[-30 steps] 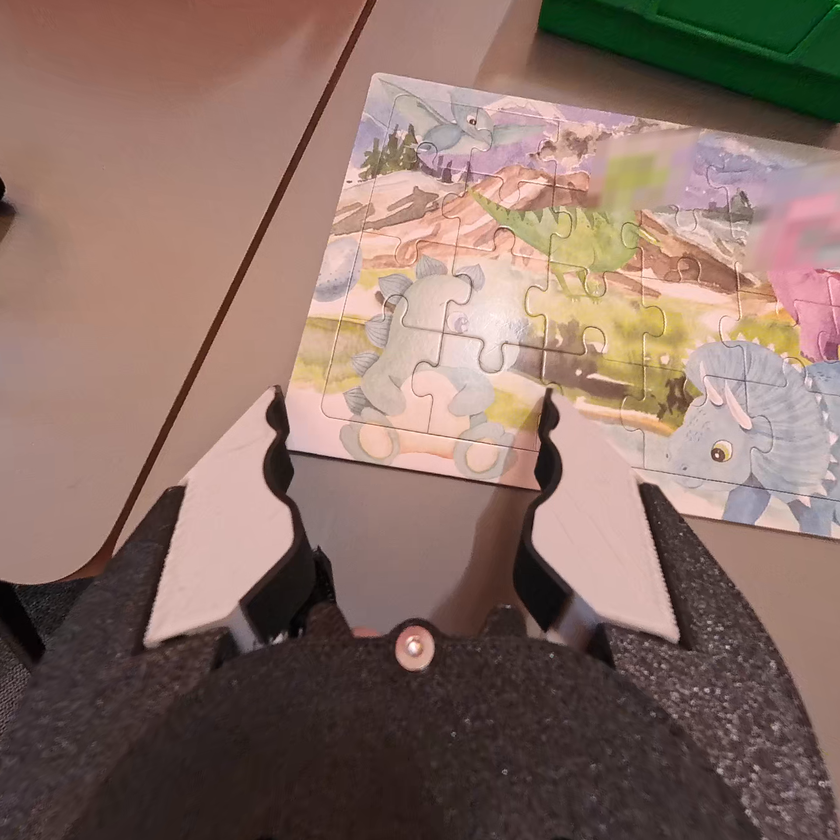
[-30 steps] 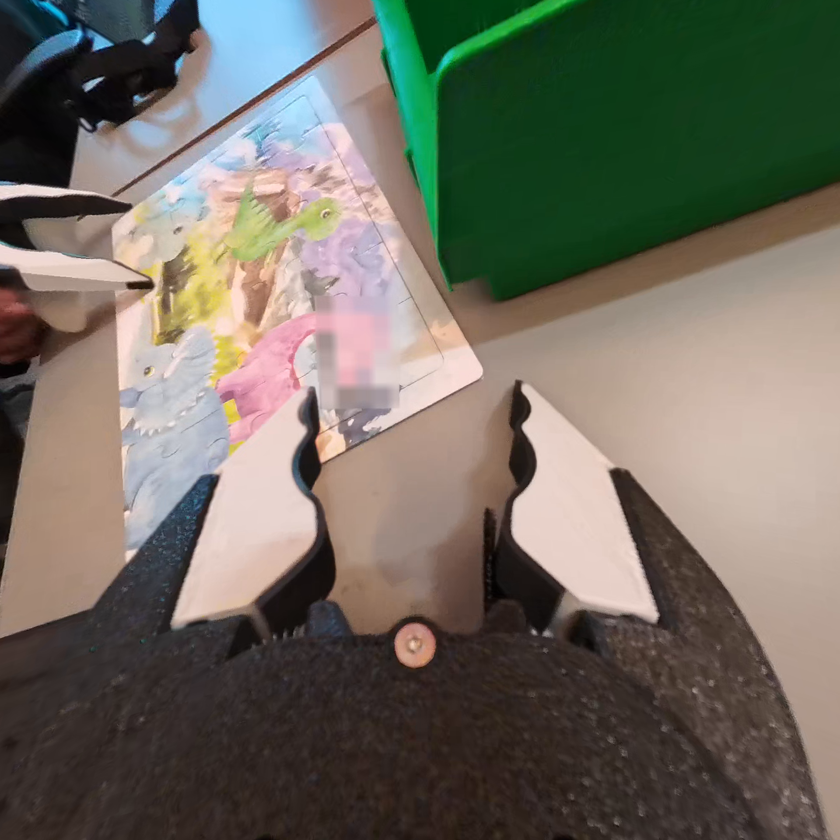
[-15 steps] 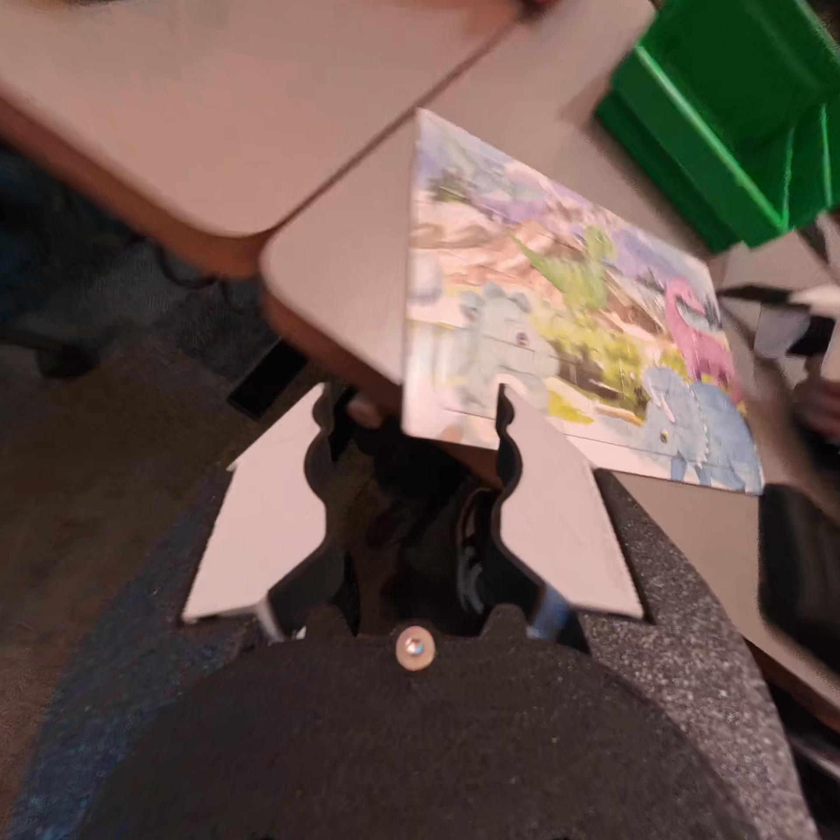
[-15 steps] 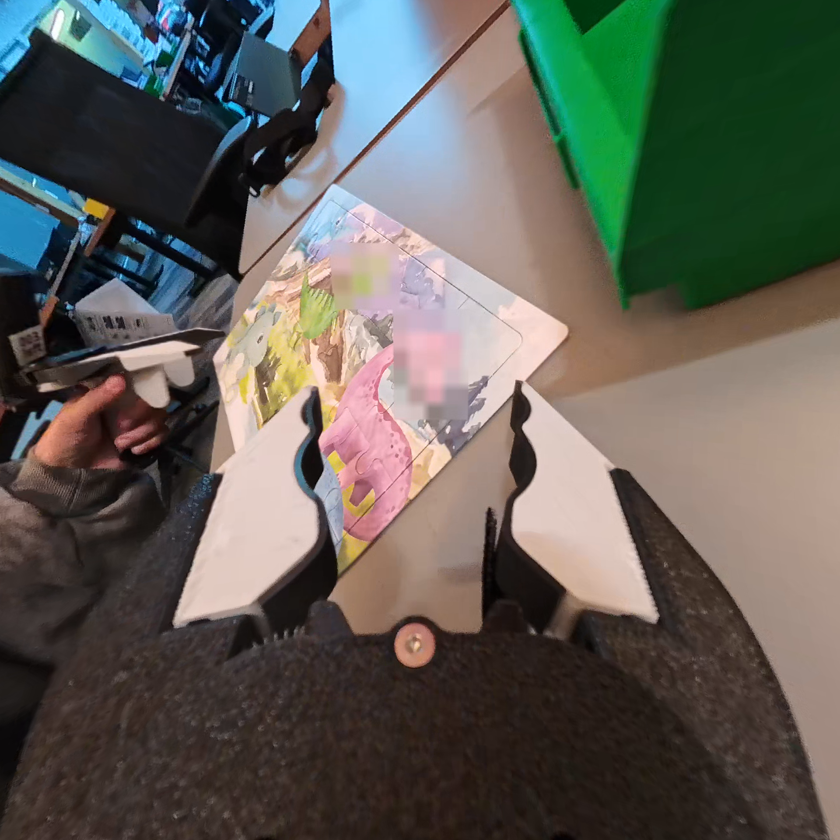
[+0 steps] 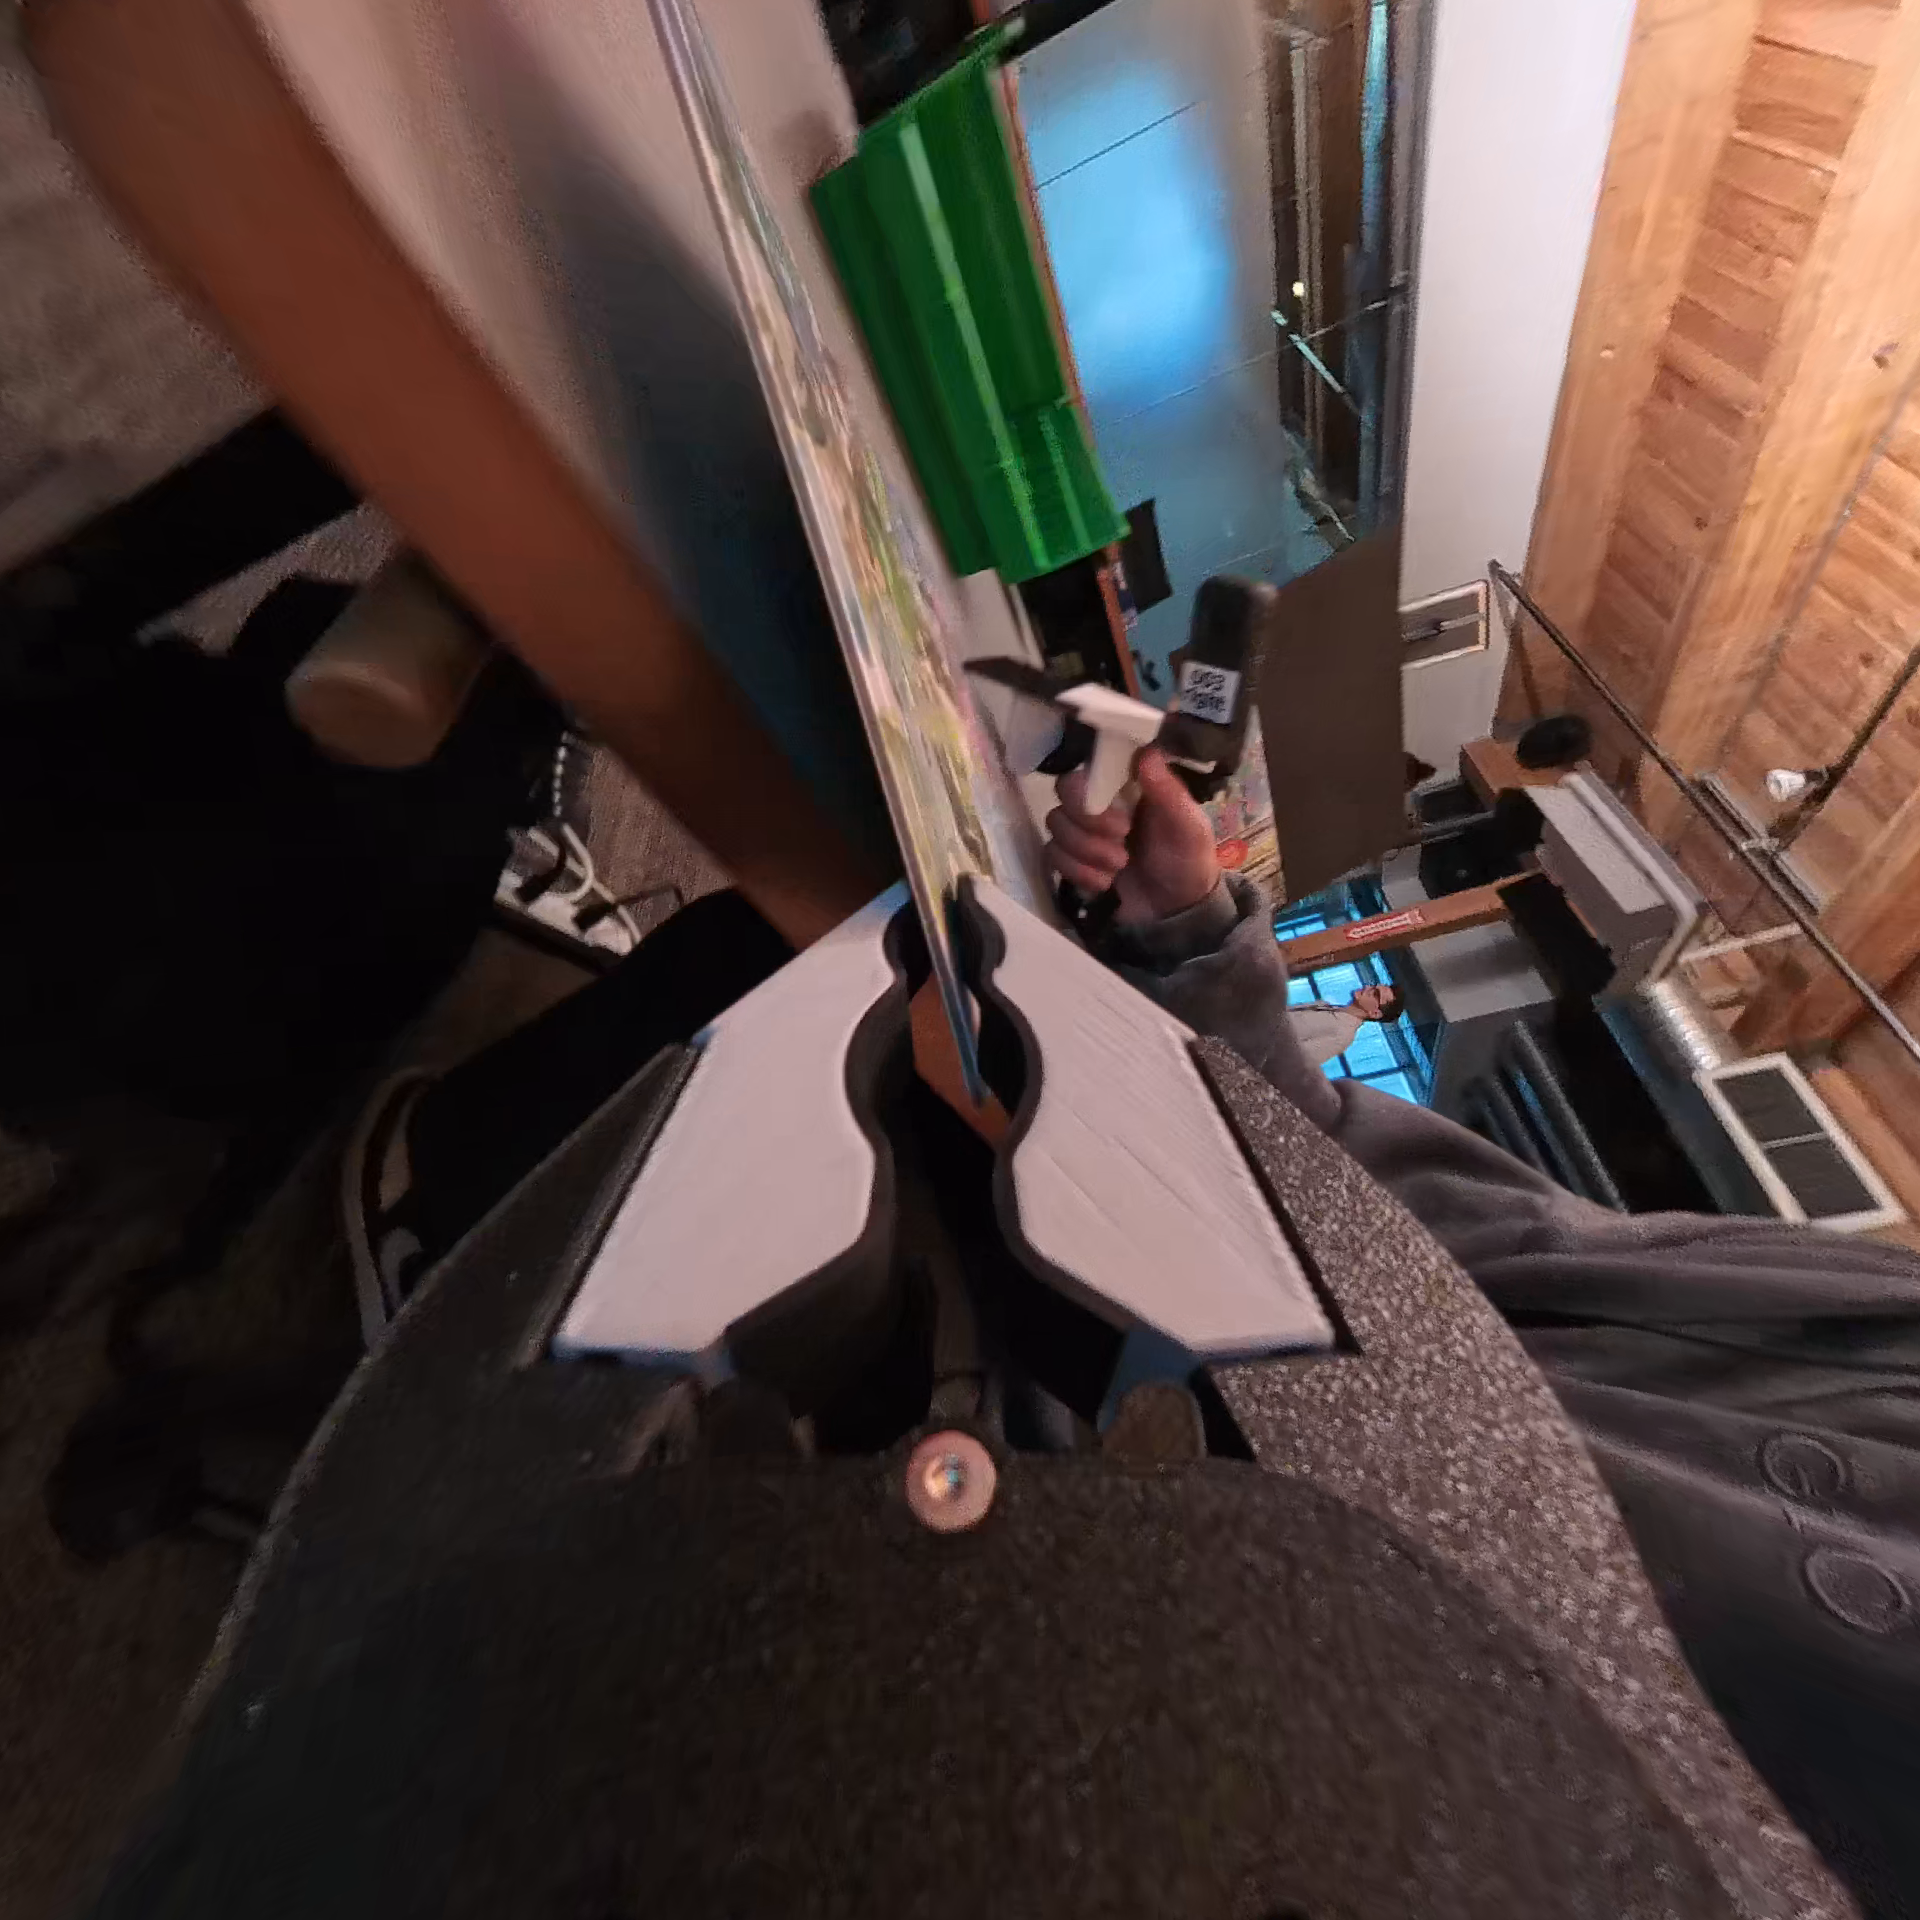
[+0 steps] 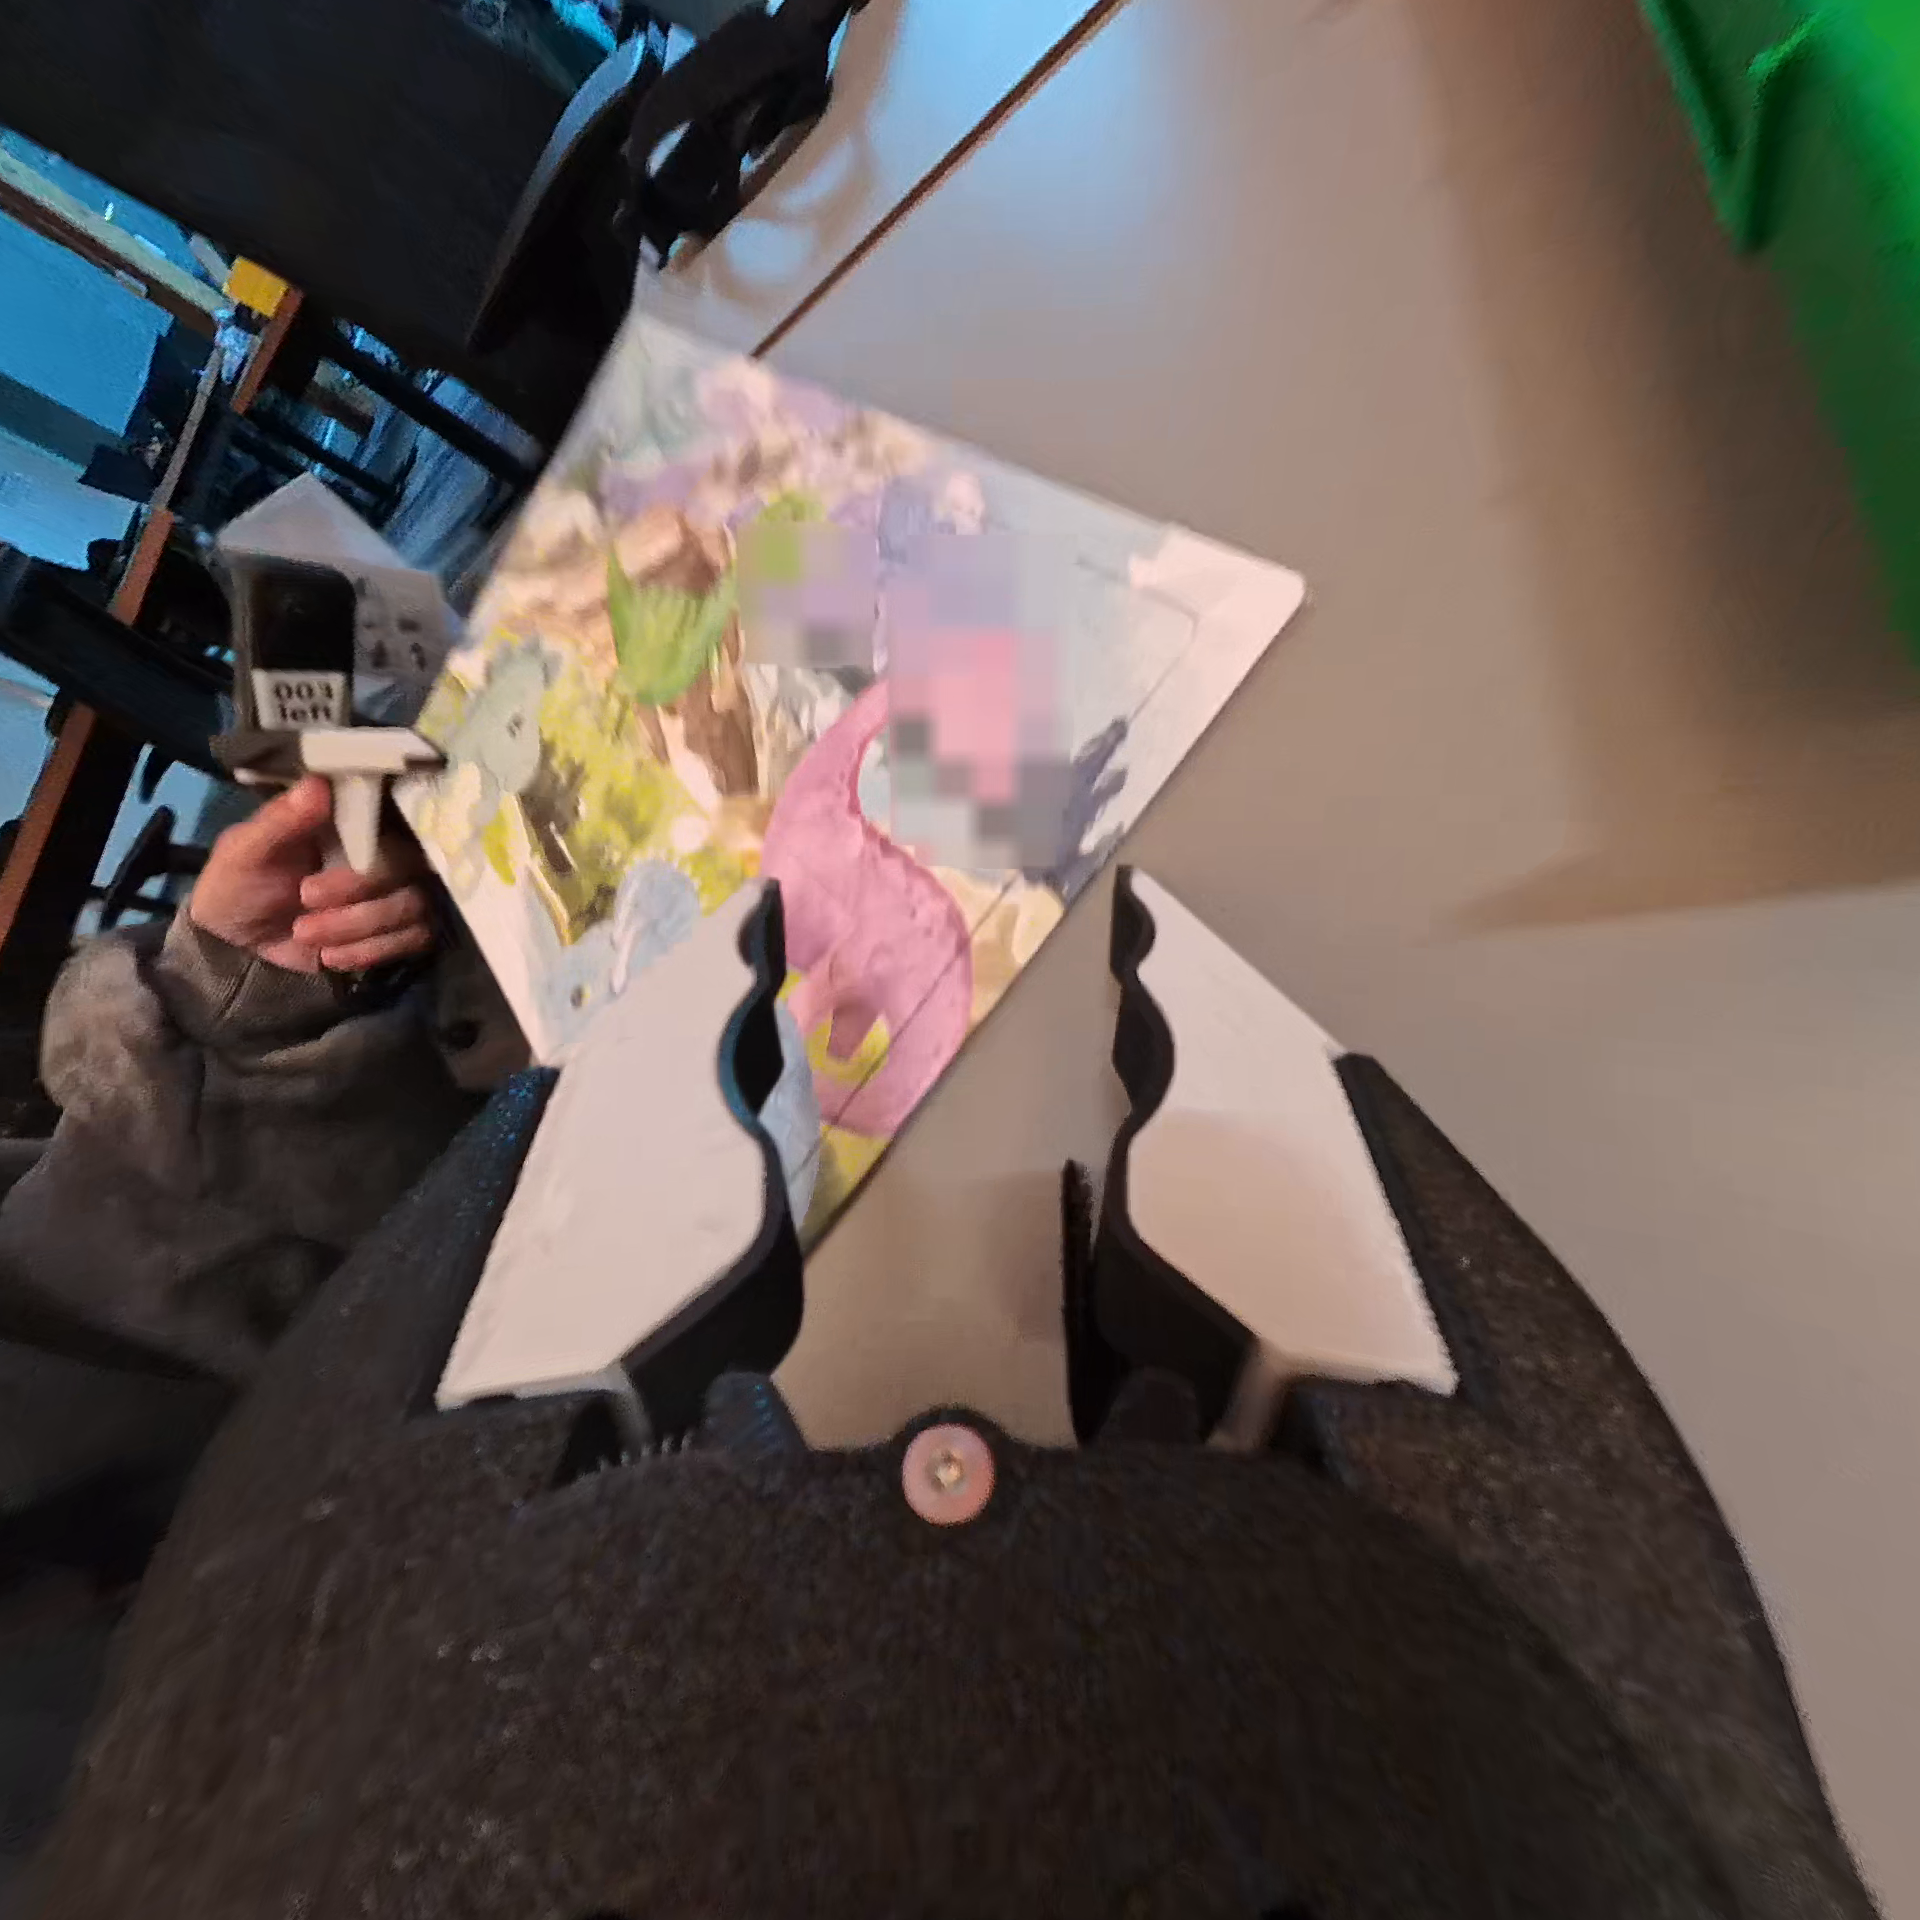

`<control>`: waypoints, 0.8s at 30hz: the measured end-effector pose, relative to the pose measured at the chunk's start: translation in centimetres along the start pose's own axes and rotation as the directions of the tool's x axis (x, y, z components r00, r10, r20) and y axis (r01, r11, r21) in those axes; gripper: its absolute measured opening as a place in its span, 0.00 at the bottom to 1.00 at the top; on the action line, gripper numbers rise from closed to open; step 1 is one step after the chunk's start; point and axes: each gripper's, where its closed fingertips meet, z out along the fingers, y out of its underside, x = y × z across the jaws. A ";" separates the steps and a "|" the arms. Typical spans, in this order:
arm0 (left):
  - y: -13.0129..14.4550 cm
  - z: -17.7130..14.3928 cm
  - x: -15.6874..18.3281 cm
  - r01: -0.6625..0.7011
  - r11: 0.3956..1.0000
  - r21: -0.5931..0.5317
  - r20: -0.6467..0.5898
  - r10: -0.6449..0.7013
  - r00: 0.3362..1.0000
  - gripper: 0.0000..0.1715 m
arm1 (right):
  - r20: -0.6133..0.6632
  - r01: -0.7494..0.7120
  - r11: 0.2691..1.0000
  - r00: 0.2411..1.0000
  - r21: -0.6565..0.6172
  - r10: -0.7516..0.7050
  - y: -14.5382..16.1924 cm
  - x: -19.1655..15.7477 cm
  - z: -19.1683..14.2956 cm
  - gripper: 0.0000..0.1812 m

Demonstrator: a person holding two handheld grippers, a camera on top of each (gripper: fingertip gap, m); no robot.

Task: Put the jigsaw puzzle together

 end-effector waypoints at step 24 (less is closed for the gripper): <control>1.2 16.8 15.7 -0.289 0.939 -0.188 -0.513 0.157 0.844 0.01 | 0.651 -0.227 0.931 0.759 0.284 -0.014 0.6 -6.3 -22.0 0.01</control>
